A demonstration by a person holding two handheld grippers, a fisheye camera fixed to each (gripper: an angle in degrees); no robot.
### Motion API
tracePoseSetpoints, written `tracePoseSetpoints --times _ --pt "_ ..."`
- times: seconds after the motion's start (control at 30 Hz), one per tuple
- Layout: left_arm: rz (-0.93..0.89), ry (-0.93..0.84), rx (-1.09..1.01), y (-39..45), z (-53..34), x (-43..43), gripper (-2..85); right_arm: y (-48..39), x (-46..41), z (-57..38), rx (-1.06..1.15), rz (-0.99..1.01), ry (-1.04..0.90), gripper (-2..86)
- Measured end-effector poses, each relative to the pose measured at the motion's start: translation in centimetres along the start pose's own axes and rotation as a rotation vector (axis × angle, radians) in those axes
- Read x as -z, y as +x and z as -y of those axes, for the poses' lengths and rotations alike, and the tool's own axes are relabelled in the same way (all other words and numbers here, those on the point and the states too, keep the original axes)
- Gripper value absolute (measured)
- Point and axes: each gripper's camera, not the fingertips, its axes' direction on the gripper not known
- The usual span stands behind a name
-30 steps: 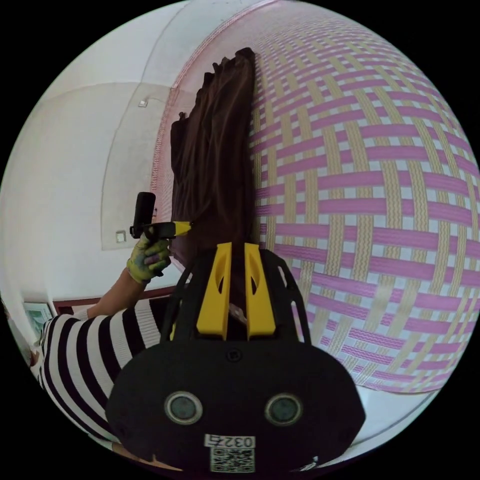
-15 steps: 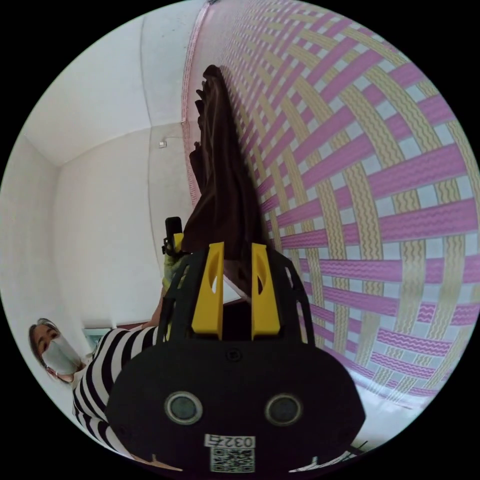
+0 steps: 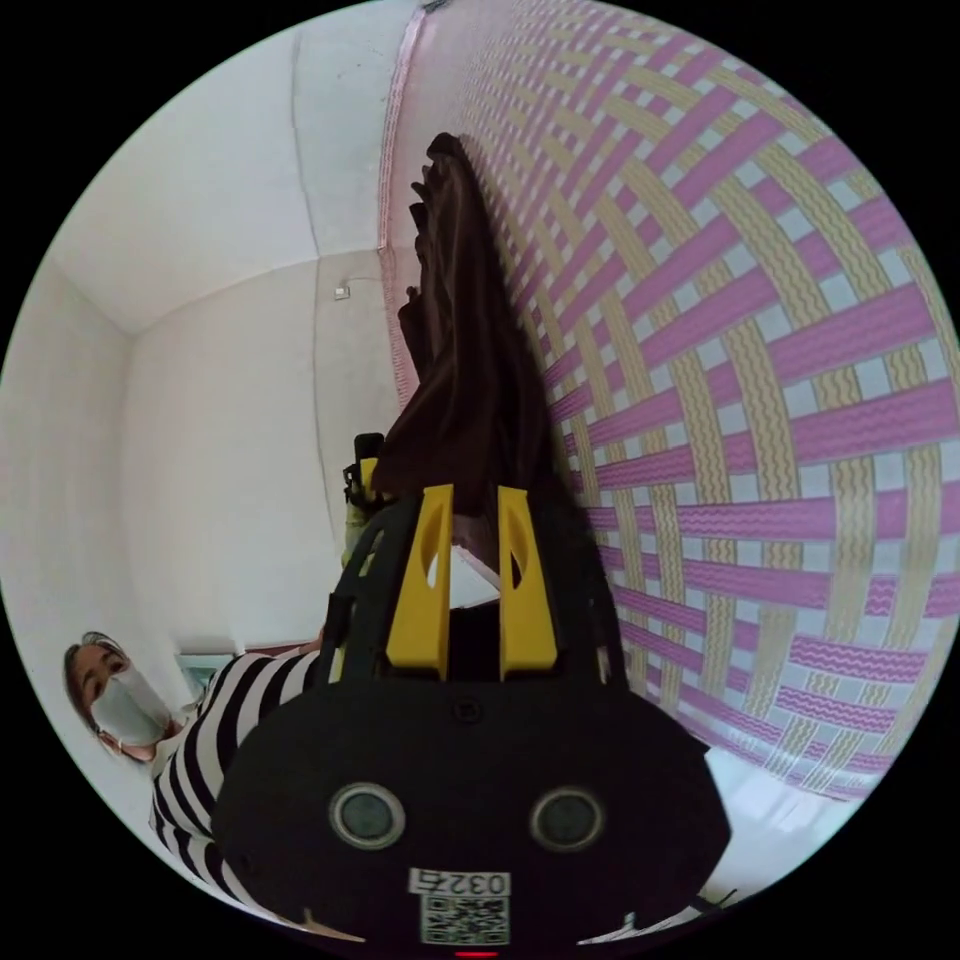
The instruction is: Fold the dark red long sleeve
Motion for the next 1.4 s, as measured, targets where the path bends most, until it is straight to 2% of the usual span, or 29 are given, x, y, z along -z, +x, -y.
tracePoseSetpoints --times 0.13,0.3,0.5,0.6,0.77,1.0,1.1,1.17,1.2,1.3,1.4 --pt "-0.022 0.000 -0.003 0.2 -0.1 0.1 -1.6 1.5 0.6 0.3 -0.028 0.059 0.010 10.3" --pt "-0.035 -0.002 0.001 0.2 -0.5 0.3 -1.6 2.6 0.2 0.9 -0.041 0.179 -0.021 7.0" --pt "-0.071 0.031 -0.002 0.3 -1.0 1.4 -1.6 1.1 0.3 1.8 0.003 0.103 -0.056 6.1" --pt "-0.079 0.036 0.005 0.0 -1.3 1.6 -1.6 1.0 -0.1 2.0 0.015 0.066 -0.090 0.1" --pt "-0.114 0.079 -0.016 0.1 -2.5 2.4 -1.6 -2.6 1.7 0.3 0.151 0.073 0.048 -0.9" --pt "-0.106 0.076 0.034 -1.6 -3.4 1.3 -1.6 -1.3 1.0 -0.3 0.110 0.107 0.081 -1.0" --pt "0.042 0.029 0.057 -1.8 -3.8 0.7 -1.6 -0.9 -0.6 -0.1 0.072 -0.044 0.030 -0.9" --pt "0.304 -0.085 0.096 -3.4 -4.0 -1.0 -1.5 1.1 -2.6 0.7 0.025 -0.148 -0.034 -0.8" --pt "0.345 -0.119 0.110 -4.1 -4.1 -1.6 -1.4 1.4 -2.9 0.8 0.023 -0.165 -0.035 -0.7" --pt "0.338 -0.111 0.179 -6.3 -5.3 -1.8 -1.3 1.3 -3.3 0.5 0.038 -0.215 0.026 0.3" --pt "0.335 -0.038 0.118 -5.1 -6.7 -0.7 -1.2 0.4 -3.2 -0.8 0.059 -0.257 0.070 5.1"
